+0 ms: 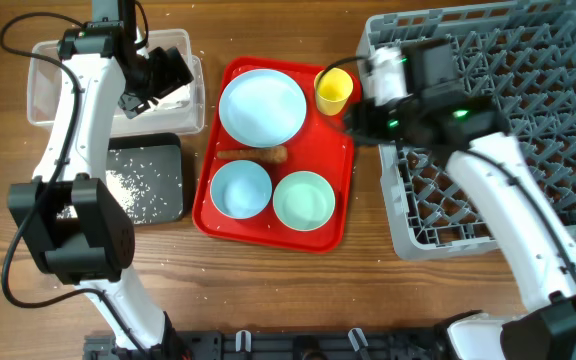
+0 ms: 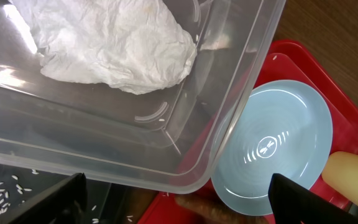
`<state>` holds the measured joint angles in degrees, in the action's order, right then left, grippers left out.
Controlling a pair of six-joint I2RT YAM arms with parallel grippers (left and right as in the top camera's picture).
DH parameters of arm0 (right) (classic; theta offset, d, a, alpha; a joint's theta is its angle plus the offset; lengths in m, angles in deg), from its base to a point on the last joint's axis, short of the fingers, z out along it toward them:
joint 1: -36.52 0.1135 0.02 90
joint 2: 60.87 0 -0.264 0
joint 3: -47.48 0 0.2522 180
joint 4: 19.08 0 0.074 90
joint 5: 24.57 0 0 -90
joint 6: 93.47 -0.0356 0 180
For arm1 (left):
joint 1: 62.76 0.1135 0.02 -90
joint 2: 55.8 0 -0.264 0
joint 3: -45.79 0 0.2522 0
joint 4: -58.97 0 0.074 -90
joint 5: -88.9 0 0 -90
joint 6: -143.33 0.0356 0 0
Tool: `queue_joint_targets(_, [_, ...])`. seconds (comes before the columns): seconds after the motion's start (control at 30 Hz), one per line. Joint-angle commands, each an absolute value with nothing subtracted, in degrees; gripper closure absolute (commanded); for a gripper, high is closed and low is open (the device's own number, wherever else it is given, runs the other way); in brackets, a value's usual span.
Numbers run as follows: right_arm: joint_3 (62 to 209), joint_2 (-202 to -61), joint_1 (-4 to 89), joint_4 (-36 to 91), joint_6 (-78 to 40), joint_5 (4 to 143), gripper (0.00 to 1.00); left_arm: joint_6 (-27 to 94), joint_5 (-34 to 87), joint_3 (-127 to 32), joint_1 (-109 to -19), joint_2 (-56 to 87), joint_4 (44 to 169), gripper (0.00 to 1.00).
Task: Sort waste into correct bins and load items into the dishwasher rack
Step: 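Grasp the green bowl with right gripper and set it in the rack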
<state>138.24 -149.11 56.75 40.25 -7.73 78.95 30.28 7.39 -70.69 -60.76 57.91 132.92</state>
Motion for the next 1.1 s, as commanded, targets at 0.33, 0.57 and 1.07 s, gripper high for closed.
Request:
queue_joint_targets(0.33, [127.0,-168.2,65.2,34.8,-16.4,80.3,0.96,30.5,7.8,-71.1,-59.6,58.0,132.2,0.02])
queue_joint_targets(0.57, [138.5,-149.5,62.6,49.6,-19.2,59.7,0.96,30.5,7.8,-71.1,-59.6,58.0,132.1,0.00])
queue_joint_targets(1.07, [139.2,-177.0,52.1,-36.8,53.2,-2.7,0.96,30.5,7.8,-71.1,-59.6,58.0,132.1,0.00])
